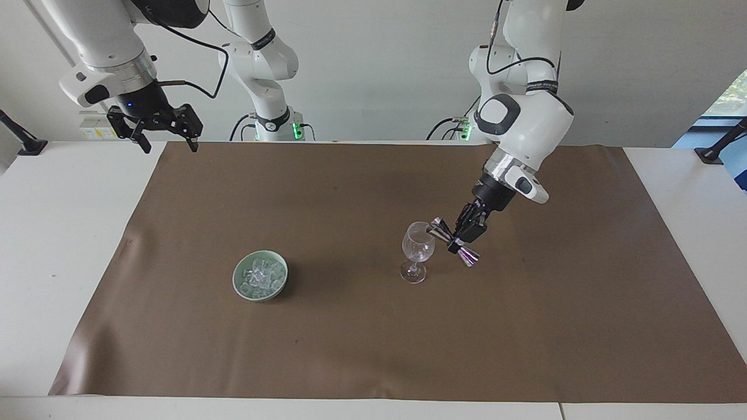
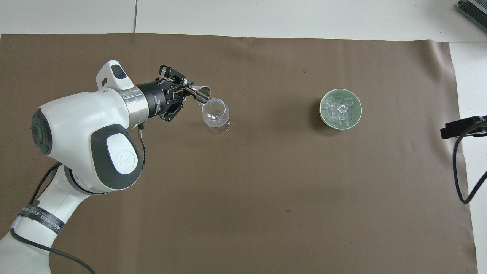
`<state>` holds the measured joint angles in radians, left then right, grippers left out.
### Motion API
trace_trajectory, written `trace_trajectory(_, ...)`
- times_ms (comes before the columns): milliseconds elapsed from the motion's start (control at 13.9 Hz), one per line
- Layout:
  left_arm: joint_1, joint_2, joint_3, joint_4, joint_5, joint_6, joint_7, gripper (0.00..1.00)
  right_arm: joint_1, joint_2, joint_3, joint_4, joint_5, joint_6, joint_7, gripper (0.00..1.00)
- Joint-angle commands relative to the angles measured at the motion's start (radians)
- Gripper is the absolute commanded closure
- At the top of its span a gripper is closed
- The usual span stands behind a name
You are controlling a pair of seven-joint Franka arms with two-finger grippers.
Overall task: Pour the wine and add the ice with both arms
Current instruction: 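Tilt the silver bottle over the glass cup with the left gripper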
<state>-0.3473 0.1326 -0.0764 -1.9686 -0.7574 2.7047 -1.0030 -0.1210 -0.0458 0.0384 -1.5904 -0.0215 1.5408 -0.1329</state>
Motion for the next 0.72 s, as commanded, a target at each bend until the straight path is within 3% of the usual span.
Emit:
trace_trajectory(0,-0.025,-0.022,0.014,-0.024,0.024,0.038,0.01,1.0,-0.006,-0.017,0.003,-0.017,0.017,-0.004,0.013,0.0)
trace_trajectory(647,-0.045,-0.031,0.015,-0.061,0.032,0.096,0.063,1.0,-0.006,-0.017,0.003,-0.017,0.017,-0.004,0.013,0.0)
